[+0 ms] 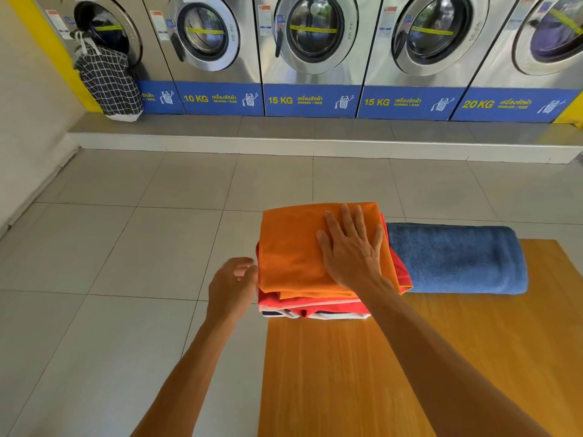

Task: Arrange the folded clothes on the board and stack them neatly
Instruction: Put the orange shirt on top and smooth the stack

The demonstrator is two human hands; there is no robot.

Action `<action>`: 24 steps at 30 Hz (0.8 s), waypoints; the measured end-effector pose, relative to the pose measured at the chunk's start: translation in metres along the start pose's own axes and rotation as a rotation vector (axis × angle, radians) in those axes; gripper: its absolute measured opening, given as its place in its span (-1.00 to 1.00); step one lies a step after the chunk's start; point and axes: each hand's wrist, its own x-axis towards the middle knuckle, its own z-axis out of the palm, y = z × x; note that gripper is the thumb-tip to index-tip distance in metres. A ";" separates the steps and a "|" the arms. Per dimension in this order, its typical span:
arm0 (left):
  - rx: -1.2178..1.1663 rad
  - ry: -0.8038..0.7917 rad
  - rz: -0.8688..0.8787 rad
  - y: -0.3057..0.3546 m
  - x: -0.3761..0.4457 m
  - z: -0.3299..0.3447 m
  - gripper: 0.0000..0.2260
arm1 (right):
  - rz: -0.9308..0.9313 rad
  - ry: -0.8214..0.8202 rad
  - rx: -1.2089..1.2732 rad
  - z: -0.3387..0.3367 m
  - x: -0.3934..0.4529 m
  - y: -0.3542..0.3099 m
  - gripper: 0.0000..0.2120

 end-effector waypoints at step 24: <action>0.639 -0.063 0.488 0.015 0.026 0.071 -0.18 | 0.402 0.053 0.397 -0.034 -0.074 0.069 -0.63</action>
